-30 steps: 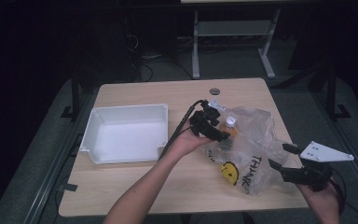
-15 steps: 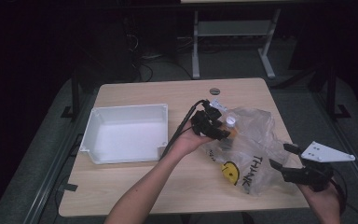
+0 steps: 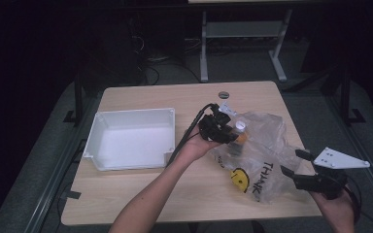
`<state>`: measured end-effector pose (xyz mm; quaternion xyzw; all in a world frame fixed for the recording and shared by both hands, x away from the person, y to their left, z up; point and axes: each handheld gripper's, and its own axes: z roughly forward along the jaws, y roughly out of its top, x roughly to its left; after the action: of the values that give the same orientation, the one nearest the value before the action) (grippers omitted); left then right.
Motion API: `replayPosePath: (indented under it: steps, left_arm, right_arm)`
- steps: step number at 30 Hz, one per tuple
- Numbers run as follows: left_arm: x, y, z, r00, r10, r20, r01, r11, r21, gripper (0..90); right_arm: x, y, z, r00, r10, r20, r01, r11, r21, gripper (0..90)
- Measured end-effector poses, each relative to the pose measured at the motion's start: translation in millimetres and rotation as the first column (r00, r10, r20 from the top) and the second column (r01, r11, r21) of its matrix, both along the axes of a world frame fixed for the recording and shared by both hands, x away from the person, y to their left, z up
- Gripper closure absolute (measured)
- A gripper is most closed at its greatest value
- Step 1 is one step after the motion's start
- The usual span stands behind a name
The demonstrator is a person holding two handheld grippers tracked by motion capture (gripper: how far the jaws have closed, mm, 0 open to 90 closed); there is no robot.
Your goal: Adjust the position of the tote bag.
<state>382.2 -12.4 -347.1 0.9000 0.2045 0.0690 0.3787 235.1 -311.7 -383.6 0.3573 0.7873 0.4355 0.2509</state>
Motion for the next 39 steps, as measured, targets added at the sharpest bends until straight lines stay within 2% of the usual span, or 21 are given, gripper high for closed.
replayPosePath:
  steps: [3,5,10,12,22,32,39]
  left_arm:
    - [-0.8,0.3,1.0,0.9999,-0.009,0.008,0.009,0.9998,0.018,64.5]
    - [-1.8,-0.1,0.9,0.9999,-0.004,0.012,0.004,1.0000,0.008,66.9]
    - [-2.5,0.8,2.0,0.9998,-0.014,0.012,0.014,0.9996,0.024,71.9]
    - [-2.6,1.1,2.4,0.9995,-0.019,0.026,0.018,0.9993,0.033,75.7]
    - [-3.1,2.2,3.3,0.9992,-0.036,0.017,0.035,0.9984,0.044,86.4]
    - [-4.2,4.0,3.7,0.9994,-0.030,0.017,0.029,0.9977,0.061,88.9]
    - [-3.2,8.7,2.1,0.9995,-0.023,0.021,0.021,0.9960,0.087,89.2]
  right_arm:
    - [0.4,0.6,-0.3,1.0000,0.002,0.001,-0.002,1.0000,-0.001,25.9]
    - [0.3,1.1,-0.5,1.0000,0.003,-0.001,-0.003,1.0000,-0.002,25.9]
    - [0.3,0.8,-0.6,1.0000,0.002,0.001,-0.002,1.0000,-0.002,25.9]
    - [0.1,0.9,-0.6,1.0000,0.003,0.002,-0.003,1.0000,-0.003,25.9]
    - [0.2,1.8,-1.1,1.0000,0.005,-0.002,-0.005,1.0000,-0.004,25.9]
    - [-0.3,1.0,-0.7,1.0000,0.001,0.002,-0.001,1.0000,-0.005,25.9]
    - [-0.8,0.4,-0.7,1.0000,-0.003,-0.003,0.003,1.0000,-0.003,25.9]
